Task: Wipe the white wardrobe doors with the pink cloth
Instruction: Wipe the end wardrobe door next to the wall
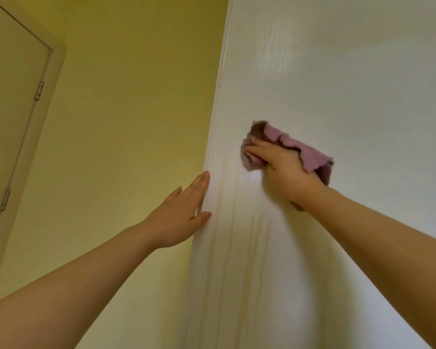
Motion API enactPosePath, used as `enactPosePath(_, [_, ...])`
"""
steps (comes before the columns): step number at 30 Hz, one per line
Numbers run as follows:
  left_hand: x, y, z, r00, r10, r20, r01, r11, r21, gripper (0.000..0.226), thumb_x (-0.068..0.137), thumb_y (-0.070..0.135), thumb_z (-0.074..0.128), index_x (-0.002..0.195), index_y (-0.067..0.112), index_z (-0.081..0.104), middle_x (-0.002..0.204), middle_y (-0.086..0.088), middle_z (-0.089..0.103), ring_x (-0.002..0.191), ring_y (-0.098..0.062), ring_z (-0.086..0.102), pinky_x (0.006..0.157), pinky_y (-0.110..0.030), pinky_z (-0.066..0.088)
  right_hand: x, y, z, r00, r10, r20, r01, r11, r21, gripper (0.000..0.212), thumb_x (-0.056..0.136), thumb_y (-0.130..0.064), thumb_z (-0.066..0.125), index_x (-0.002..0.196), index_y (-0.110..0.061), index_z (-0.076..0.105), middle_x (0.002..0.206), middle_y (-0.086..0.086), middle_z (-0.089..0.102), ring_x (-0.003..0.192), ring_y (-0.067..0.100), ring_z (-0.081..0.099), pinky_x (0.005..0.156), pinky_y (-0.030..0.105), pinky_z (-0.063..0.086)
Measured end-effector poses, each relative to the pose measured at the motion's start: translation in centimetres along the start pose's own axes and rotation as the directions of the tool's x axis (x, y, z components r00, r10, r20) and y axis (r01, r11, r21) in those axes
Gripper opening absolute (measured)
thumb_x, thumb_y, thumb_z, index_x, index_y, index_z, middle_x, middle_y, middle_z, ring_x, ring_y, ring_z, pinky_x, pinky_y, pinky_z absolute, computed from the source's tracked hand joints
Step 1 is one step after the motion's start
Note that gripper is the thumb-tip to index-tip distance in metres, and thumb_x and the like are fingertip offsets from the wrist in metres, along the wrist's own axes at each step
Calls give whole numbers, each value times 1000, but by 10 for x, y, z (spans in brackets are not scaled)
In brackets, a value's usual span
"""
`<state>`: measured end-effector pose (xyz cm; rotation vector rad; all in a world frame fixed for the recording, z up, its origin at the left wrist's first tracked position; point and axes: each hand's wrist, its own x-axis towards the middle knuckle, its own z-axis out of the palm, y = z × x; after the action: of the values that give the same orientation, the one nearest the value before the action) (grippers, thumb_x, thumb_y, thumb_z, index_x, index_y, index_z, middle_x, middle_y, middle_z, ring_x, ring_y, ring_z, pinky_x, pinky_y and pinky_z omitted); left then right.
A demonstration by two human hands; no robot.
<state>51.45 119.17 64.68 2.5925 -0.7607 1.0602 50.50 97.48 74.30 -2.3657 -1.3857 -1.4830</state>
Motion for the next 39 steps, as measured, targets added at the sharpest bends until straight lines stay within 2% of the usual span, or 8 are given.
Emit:
enactPosePath(4, [1,-2,7,1000,4,-21,-4,999,-41,75,100,24,40,138,28,-25,143,24,-19,129,14,-8,116,-24,-2,-6,-22,36,974,-59,217,116,959,-260,52,95,-15,26,146,-20,27,155,-3,17,144,16,5,110,24,-8])
enactPosePath(8, [3,-7,5,1000,11,-3,-11,1000,-26,74,100,21,38,134,31,-28,138,26,-25,127,16,-11,113,-22,-6,9,-10,30,998,-20,56,33,970,-239,37,97,-22,38,130,-26,55,137,-6,51,132,18,39,108,24,25])
enactPosePath(17, [-2,-5,4,999,-39,3,39,997,-65,74,100,21,39,147,27,-18,147,26,-17,142,2,-4,114,-27,-5,-6,-13,42,996,-30,-78,30,1000,-3,28,90,-4,40,111,-7,58,111,-1,64,110,13,56,99,29,31])
enactPosePath(21, [-6,-1,2,996,-84,31,86,992,-88,73,100,24,39,148,29,-16,156,18,-11,144,-2,3,116,-37,1,-12,-30,59,996,87,5,-87,994,-60,52,94,-3,35,143,-21,35,152,-7,22,143,13,10,106,16,-14])
enactPosePath(25, [-16,0,6,994,-74,83,82,993,-90,70,102,30,35,147,32,-18,150,25,-15,144,-5,10,117,-39,6,-10,-31,37,996,-22,86,15,997,78,26,93,-9,44,114,-8,61,109,24,61,100,27,60,87,34,44])
enactPosePath(28, [-18,0,10,995,-71,74,80,988,-134,67,102,35,31,143,37,-22,139,31,-21,143,-2,9,118,-40,6,6,-17,33,950,282,-133,-296,949,-103,46,90,-1,39,133,-13,50,142,11,44,135,27,33,112,36,15])
enactPosePath(34, [-18,0,20,999,-51,0,49,957,-287,72,100,16,39,143,36,-16,140,32,-12,142,-6,19,115,-42,21,-57,-30,63,958,-219,187,261,933,-248,37,91,-22,41,121,-19,63,130,4,57,124,25,50,107,43,35])
enactPosePath(39, [-20,0,26,998,-22,-51,5,951,-308,71,99,7,38,134,35,-17,142,27,-13,139,2,8,111,-21,20,-24,-32,51,989,143,-23,-143,945,-294,47,93,-11,30,136,-21,48,147,0,39,139,21,27,115,34,7])
